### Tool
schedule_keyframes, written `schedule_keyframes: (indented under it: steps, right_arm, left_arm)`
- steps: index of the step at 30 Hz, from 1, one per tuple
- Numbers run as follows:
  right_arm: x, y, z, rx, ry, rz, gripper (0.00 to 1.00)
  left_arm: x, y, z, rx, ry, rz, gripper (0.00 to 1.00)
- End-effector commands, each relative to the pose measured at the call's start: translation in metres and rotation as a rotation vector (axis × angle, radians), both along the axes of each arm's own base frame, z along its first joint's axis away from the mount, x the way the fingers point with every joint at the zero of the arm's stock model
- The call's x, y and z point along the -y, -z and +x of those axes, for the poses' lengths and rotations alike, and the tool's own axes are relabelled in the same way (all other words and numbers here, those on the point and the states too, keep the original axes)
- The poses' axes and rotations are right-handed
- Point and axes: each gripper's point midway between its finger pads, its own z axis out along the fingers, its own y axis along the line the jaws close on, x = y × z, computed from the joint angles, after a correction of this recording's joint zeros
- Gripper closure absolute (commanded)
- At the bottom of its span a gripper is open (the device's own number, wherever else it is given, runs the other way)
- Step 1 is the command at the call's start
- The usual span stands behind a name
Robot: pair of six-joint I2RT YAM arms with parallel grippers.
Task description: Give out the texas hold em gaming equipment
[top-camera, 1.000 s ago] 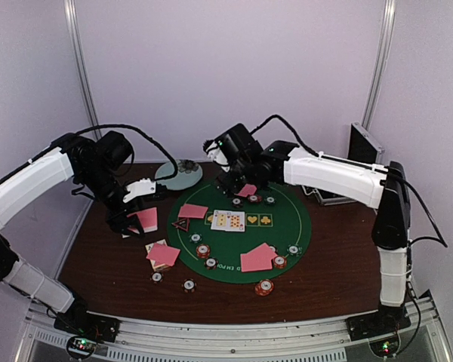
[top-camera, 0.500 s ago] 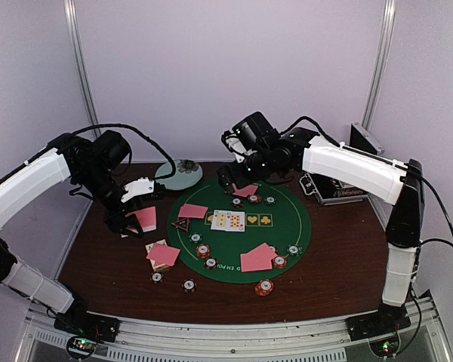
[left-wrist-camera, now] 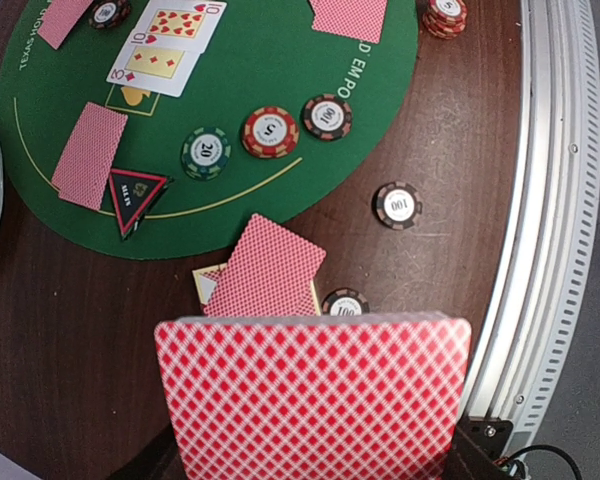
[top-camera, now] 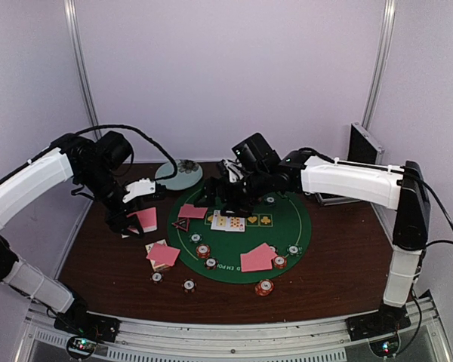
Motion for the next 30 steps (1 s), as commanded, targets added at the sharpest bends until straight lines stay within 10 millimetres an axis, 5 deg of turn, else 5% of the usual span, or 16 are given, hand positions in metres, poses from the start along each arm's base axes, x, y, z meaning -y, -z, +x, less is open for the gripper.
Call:
schedule_keyframes:
  steps: [1,9,30]
  right_arm:
    - [-0.043,-0.027,-0.017,-0.127,-0.016,0.230,0.01]
    - [-0.082,-0.021,-0.036,-0.222,-0.061,0.348,0.01]
    - [-0.127,-0.025,-0.056,-0.327,-0.141,0.463,0.07]
  left_arm:
    - [0.005,-0.006,0.012,0.026,-0.031,-0.019,1.00]
    - [0.008,-0.006,0.014,0.006,-0.058,-0.030,1.00]
    - [0.012,-0.012,0.019,0.013,-0.072,-0.045,1.00]
